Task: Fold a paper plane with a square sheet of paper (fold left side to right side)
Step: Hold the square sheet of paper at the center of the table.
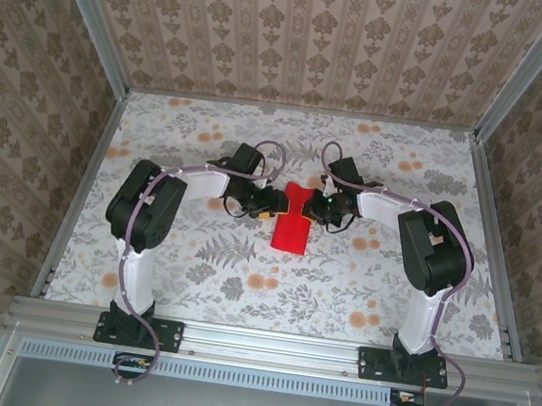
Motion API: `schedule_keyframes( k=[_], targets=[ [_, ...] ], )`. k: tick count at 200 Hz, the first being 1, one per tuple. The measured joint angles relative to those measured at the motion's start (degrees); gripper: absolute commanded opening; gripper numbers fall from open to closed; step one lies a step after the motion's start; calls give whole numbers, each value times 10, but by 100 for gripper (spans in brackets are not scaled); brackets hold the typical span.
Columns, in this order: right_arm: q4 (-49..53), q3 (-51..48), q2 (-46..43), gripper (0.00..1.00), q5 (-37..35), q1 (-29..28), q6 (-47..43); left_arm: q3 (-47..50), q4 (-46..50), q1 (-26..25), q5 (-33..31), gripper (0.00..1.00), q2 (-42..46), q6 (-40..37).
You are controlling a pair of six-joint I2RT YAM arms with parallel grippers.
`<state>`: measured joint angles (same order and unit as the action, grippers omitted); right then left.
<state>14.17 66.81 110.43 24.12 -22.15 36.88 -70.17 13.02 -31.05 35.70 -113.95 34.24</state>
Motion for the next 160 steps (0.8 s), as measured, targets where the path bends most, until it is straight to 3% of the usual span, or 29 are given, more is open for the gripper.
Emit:
schedule_keyframes(
  k=[14,39,107,160],
  targets=[
    [0,0,0,16,0,0,-4,-16,15,-5,-13,51,-10,-3],
    [-2,-1,-2,28,-9,0,-9,-33,42,-10,-32,48,-16,-10],
    [-16,-77,-132,71,-107,25,-15,-58,79,-19,-56,48,-26,-24],
    [-24,-119,-191,86,-167,41,-7,-84,111,-23,-64,50,-39,-30]
  ],
)
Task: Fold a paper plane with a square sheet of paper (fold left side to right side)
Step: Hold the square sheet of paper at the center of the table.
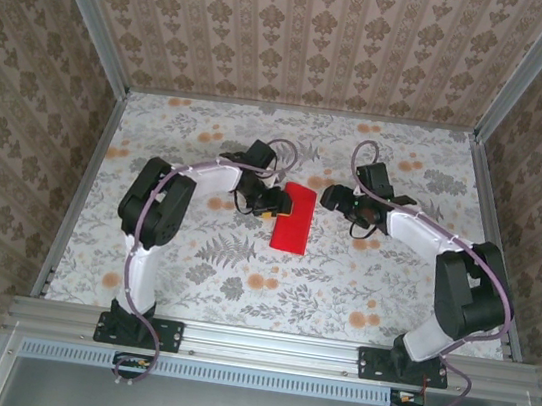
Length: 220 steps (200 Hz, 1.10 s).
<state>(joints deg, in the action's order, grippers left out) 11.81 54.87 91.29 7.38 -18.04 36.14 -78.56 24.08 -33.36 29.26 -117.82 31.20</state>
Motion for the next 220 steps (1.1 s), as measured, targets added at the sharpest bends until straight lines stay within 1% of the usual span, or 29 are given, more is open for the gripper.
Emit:
schedule_keyframes(
  k=[25,50,141,220],
  targets=[
    [0,-4,-3,89,-9,2,1,-12,14,-1,0,51,-6,0],
    [0,-5,-9,90,-12,2,0,-23,27,-4,-6,51,-11,0],
    [0,-6,-19,91,-12,2,0,-54,64,-9,-18,52,-26,-1],
    [0,-6,-26,91,-12,2,0,-83,100,-19,-42,53,-39,-17]
  ],
)
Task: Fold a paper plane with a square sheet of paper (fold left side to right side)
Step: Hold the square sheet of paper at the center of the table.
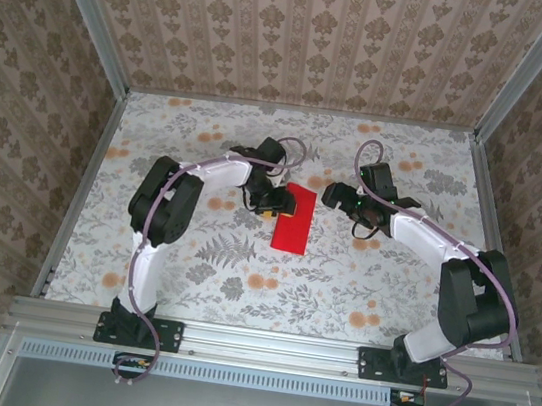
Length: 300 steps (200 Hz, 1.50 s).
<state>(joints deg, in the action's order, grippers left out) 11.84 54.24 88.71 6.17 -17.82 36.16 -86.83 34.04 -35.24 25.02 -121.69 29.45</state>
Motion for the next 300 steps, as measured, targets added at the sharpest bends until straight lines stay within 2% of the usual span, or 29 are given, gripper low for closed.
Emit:
schedule_keyframes(
  k=[99,300],
  targets=[
    [-1,-1,-1,87,18,0,0,-7,7,-2,-7,53,-4,-2],
    [-14,-3,13,87,48,-1,3,-15,16,-3,-8,54,-9,3]
  ],
)
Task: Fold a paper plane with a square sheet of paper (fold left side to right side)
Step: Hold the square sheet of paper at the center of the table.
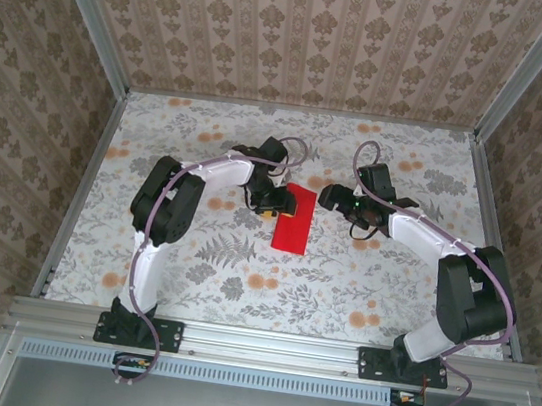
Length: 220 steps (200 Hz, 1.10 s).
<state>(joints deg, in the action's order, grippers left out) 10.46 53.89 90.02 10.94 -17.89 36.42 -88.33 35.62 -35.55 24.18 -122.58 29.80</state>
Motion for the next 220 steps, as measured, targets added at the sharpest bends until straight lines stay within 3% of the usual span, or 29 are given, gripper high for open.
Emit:
schedule_keyframes(
  k=[44,65,122,141,163,220],
  targets=[
    [0,0,9,87,3,-2,2,-1,2,0,0,54,0,0],
    [-1,0,16,81,7,-6,3,-1,2,0,0,53,0,0],
    [-31,22,87,26,69,-26,23,-2,2,0,0,54,-1,0],
    [-41,37,113,12,84,-38,30,-2,2,0,0,54,-1,0],
    [-47,52,139,7,93,-47,33,-2,2,0,0,53,-1,0],
    [-42,65,180,7,95,-53,35,-2,2,0,0,53,-1,0]
  ],
)
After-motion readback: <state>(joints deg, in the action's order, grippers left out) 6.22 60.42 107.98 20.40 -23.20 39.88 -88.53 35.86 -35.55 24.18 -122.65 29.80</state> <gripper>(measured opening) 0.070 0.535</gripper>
